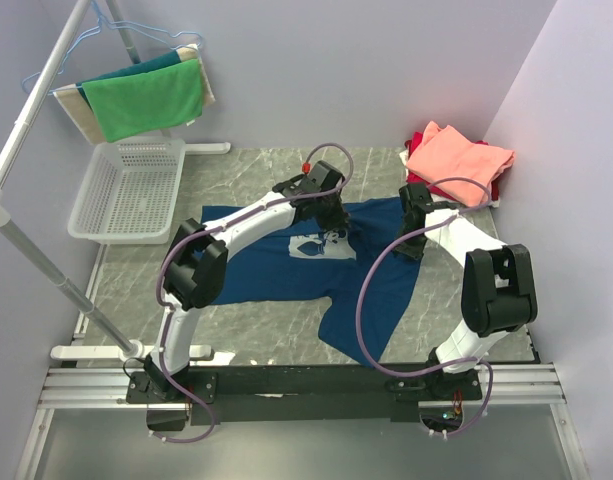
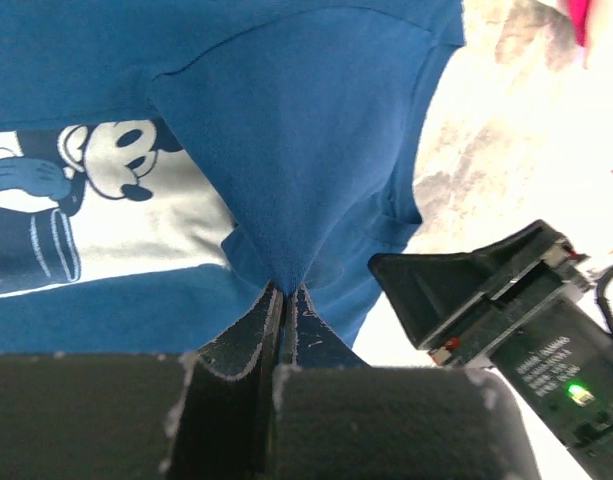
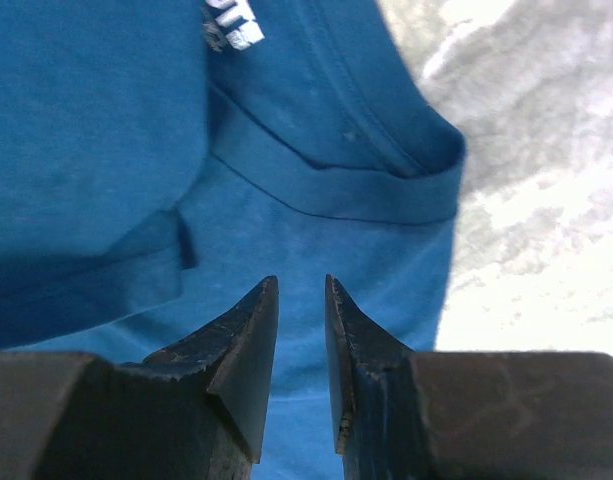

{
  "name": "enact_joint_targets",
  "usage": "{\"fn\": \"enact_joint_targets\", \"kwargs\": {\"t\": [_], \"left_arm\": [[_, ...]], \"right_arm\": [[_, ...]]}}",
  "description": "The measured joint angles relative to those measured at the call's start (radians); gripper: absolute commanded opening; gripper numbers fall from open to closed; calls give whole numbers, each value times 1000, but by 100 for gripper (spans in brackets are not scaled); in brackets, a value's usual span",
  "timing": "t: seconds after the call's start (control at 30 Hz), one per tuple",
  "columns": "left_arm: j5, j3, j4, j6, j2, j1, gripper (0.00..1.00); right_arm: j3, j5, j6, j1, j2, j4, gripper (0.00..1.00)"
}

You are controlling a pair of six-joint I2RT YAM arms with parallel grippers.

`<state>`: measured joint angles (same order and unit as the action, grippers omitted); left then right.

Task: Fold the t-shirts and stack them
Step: Fold the tshirt

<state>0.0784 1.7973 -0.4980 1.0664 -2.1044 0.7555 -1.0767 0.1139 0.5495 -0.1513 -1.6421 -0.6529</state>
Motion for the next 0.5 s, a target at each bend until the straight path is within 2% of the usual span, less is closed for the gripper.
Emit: {"fn": "enact_joint_targets", "kwargs": {"t": [0.5], "left_arm": [[-17, 27, -66, -21, -42, -8, 1]], "right_arm": [[3, -198, 2, -20, -90, 154, 35]]}}
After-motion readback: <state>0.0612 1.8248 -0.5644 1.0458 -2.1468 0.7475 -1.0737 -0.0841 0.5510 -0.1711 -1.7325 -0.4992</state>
